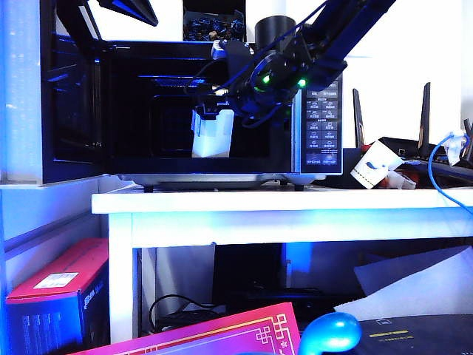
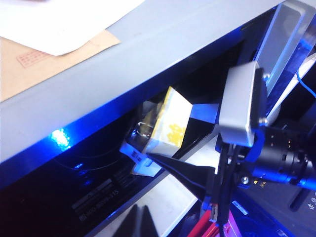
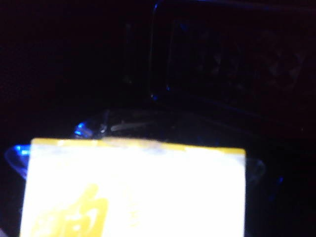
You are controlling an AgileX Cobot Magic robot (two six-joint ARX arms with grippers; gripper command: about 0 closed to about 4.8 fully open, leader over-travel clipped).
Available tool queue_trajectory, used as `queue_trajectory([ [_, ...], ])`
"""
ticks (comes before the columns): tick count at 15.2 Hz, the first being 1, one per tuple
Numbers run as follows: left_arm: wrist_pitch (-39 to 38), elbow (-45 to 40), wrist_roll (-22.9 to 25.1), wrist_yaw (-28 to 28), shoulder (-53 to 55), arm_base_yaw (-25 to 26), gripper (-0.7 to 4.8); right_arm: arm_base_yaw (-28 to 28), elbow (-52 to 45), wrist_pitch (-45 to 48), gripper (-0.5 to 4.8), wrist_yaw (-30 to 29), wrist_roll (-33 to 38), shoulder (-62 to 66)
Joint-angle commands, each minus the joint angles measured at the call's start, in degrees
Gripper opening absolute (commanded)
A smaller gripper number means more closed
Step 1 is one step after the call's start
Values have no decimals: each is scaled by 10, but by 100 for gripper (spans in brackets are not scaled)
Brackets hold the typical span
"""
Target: Open the microwave door, place the box of snacks from the top of the microwave inside, then close the microwave door.
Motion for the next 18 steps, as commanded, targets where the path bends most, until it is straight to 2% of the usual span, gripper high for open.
queue_trajectory([
  [1, 3, 2, 2, 1, -4, 0, -6, -2, -8, -113, 409, -11, 0, 12],
  [3, 3, 2, 2, 1, -4, 0, -6, -2, -8, -129, 411, -23, 0, 12],
  [5, 3, 2, 2, 1, -4, 0, -6, -4, -8, -139, 456, -37, 1, 12],
  [7, 3, 2, 2, 1, -4, 0, -6, -4, -8, -142, 458, -47, 1, 12],
  [9, 2, 2, 2, 1, -4, 0, -6, -4, -7, -142, 427, -47, 3, 12],
  [12, 1, 2, 2, 1, -4, -1, -6, -4, -7, -137, 426, -58, 10, 15],
  [14, 1, 2, 2, 1, -4, 0, -6, -4, -7, -109, 370, -60, 31, 15],
  [15, 0, 2, 2, 1, -4, -1, -6, -4, -6, -90, 362, -59, 41, 15],
  [17, 0, 2, 2, 1, -4, 0, -6, -3, -5, -60, 374, -64, 65, 14],
  [18, 0, 2, 2, 1, -4, 0, -6, -3, -5, -65, 409, -63, 65, 10],
])
